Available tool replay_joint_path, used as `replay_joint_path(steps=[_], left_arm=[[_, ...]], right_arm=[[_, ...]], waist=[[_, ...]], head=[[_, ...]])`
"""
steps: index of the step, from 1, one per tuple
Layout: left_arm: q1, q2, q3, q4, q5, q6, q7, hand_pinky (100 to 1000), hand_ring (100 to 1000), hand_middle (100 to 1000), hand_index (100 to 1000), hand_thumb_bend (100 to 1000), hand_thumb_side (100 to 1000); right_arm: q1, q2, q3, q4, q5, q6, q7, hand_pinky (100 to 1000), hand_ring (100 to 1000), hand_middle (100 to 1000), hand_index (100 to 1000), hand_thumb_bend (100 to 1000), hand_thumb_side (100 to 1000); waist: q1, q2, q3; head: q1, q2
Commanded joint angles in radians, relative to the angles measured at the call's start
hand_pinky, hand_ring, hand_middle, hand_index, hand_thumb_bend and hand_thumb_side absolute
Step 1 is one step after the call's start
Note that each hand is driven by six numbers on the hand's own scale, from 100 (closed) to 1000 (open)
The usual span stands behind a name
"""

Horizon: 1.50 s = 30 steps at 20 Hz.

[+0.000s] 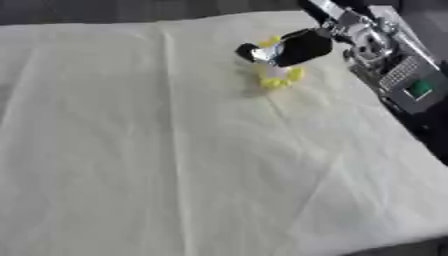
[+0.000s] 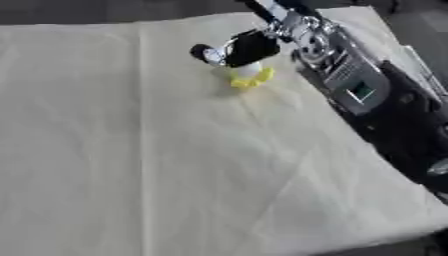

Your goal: Pick up the objects with one hand, pass them to the other hand, and then place them into the box on the other side of the table.

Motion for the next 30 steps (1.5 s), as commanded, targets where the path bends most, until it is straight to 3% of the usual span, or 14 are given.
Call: replay_joint_path(steps=[1,4,7,9,15,18,21,30], left_arm=[[-0.013,0.046,0.008,-0.024,0.014,0.002,0.011,816,761,744,794,364,318],[-0.031,0.044,0.031,-0.073,0.046,-0.01,0.036,808,743,729,780,314,337],[-0.027,0.042,0.05,-0.139,0.09,-0.012,0.069,807,733,719,766,275,284],[-0.019,0.049,0.048,-0.188,0.121,-0.026,0.098,805,733,723,772,265,289],[-0.027,0.052,0.038,-0.33,0.217,-0.011,0.149,798,723,716,764,261,314],[-0.035,0.052,0.032,-0.375,0.255,0.011,0.164,796,722,714,763,266,320],[-0.031,0.057,0.028,-0.393,0.272,0.028,0.169,795,723,715,762,267,334],[-0.032,0.054,0.024,-0.398,0.278,0.047,0.168,793,725,713,759,274,336]], right_arm=[[-0.012,-0.051,-0.03,0.015,-0.026,-0.022,0.031,911,864,765,923,508,393],[0.031,-0.102,-0.029,0.067,0.003,-0.03,0.065,918,874,789,924,532,375],[0.051,-0.173,-0.079,0.134,0.022,-0.07,0.086,916,859,792,933,530,351],[0.07,-0.21,-0.111,0.177,0.009,-0.096,0.075,913,863,792,932,494,402],[0.08,-0.228,-0.146,0.294,-0.026,-0.161,0.096,906,867,785,922,564,431],[0.079,-0.225,-0.163,0.345,0.001,-0.147,0.093,906,867,785,923,609,418],[0.078,-0.213,-0.168,0.402,0.04,-0.105,0.069,906,870,787,922,599,449],[0.059,-0.193,-0.122,0.412,0.072,-0.044,0.105,918,887,793,924,580,509]], waist=[[0.015,-0.033,0.001],[0.001,-0.01,0.021],[-0.001,0.005,0.036],[-0.004,0.016,0.045],[-0.022,0.046,0.082],[-0.029,0.057,0.097],[-0.032,0.064,0.103],[-0.032,0.069,0.107]], head=[[-0.005,0.003],[-0.041,-0.022],[-0.052,-0.042],[-0.052,-0.055],[-0.065,-0.099],[-0.078,-0.117],[-0.085,-0.122],[-0.094,-0.114]])
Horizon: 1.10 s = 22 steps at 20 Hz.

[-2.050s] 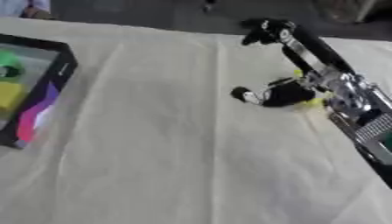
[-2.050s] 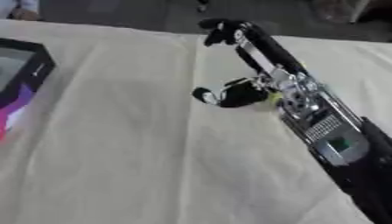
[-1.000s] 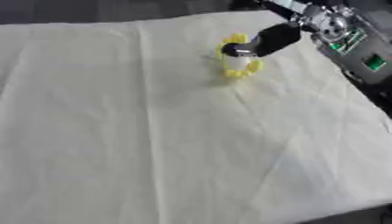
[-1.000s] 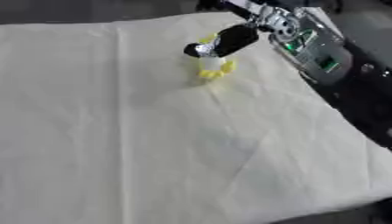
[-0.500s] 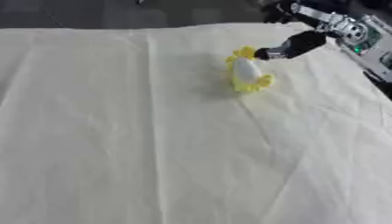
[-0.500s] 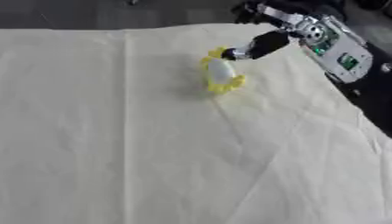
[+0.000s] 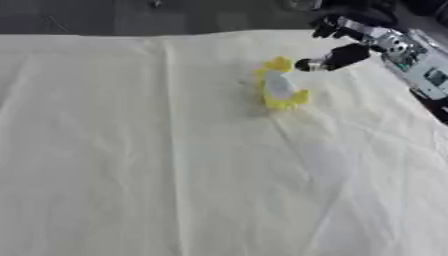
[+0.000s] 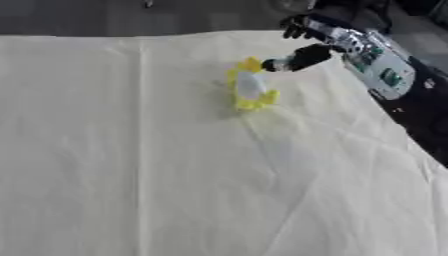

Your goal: Pick up the objects with one hand, pass them to the other hand, and then place them into the box on the other side of the table.

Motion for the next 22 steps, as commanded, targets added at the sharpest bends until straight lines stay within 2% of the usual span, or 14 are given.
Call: replay_joint_path(steps=[1,6,13,22], left_arm=[[-0.017,0.037,0.006,-0.017,0.001,0.005,0.001,793,725,713,759,276,335],[-0.017,0.035,0.004,-0.02,-0.001,0.007,0.001,791,724,711,754,280,334],[-0.018,0.034,0.004,-0.021,0.0,0.01,0.004,790,724,709,748,290,335],[-0.015,0.034,0.004,-0.021,0.001,0.014,0.007,787,721,702,743,293,333]], right_arm=[[-0.021,-0.018,0.007,0.002,0.02,0.026,0.007,928,897,797,926,594,505],[-0.03,0.007,0.03,0.029,0.06,0.068,0.009,924,884,791,922,589,524],[-0.045,0.027,0.057,0.034,0.022,0.093,0.046,914,880,786,917,532,580],[-0.05,0.046,0.072,0.047,0.022,0.142,0.091,902,863,775,904,487,631]], waist=[[-0.007,-0.004,0.002],[-0.01,0.0,0.006],[-0.013,0.006,0.008],[-0.02,0.008,0.011]], head=[[-0.005,-0.005],[-0.004,0.003],[0.005,0.017],[0.014,0.027]])
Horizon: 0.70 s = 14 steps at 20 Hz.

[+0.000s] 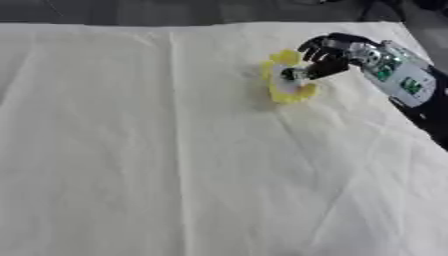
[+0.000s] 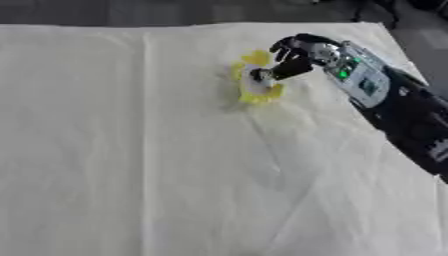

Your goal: Pick up the objects with one hand, pass them to the other hand, and then place them into the box on the other side of the table.

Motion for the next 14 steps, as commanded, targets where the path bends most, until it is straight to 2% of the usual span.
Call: replay_joint_path(steps=[1,2,3,14], left_arm=[[-0.014,0.034,0.01,-0.015,0.001,0.004,0.004,786,721,702,742,294,332],[-0.014,0.035,0.01,-0.015,0.001,0.004,0.005,786,721,701,741,295,332],[-0.013,0.035,0.01,-0.014,0.002,0.005,0.006,786,721,701,741,296,332],[0.005,0.041,0.008,-0.009,0.002,0.008,0.012,785,719,695,734,307,332]], right_arm=[[-0.019,-0.022,-0.011,-0.002,-0.019,0.017,0.01,896,858,770,901,473,640],[-0.021,-0.021,-0.011,-0.003,-0.029,0.023,0.013,895,856,769,901,509,650],[-0.023,-0.021,-0.01,-0.004,-0.038,0.029,0.015,894,856,770,901,461,651],[-0.026,-0.029,0.012,-0.056,-0.043,0.122,0.053,890,852,773,903,353,769]], waist=[[-0.011,-0.002,0.0],[-0.012,-0.002,0.0],[-0.012,-0.002,-0.001],[-0.016,-0.018,-0.02]], head=[[0.007,0.009],[0.009,0.011],[0.01,0.013],[0.019,0.04]])
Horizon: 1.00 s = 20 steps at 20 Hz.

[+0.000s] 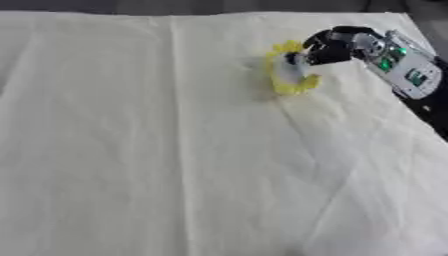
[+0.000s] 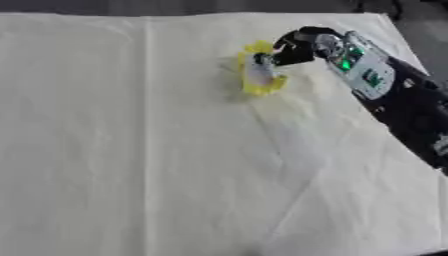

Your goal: Pick up the objects with one hand, pass them to the other hand, and then place them into the box on the other side of the table.

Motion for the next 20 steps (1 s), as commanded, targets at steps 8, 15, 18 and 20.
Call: replay_joint_path(steps=[8,15,18,20], left_arm=[[0.008,0.048,0.004,-0.003,0.003,0.003,0.007,783,717,690,730,312,336],[0.007,0.047,0.005,-0.001,0.001,0.007,0.011,781,715,687,726,311,332],[0.007,0.046,0.007,-0.002,0.004,0.01,0.014,780,714,685,724,309,337],[0.007,0.045,0.007,-0.002,0.006,0.012,0.016,780,713,683,723,307,339]], right_arm=[[-0.005,-0.042,0.025,-0.073,0.018,0.045,0.045,901,860,781,909,358,783],[-0.017,-0.034,0.048,-0.088,0.017,0.054,0.067,902,862,783,911,338,818],[-0.018,-0.029,0.054,-0.087,0.028,0.054,0.082,905,865,786,914,339,829],[-0.019,-0.023,0.057,-0.083,0.035,0.053,0.09,907,867,787,914,341,835]], waist=[[-0.017,-0.045,-0.021],[-0.019,-0.064,-0.021],[-0.02,-0.063,-0.017],[-0.021,-0.061,-0.016]], head=[[0.009,0.041],[0.018,0.042],[0.019,0.038],[0.019,0.036]])
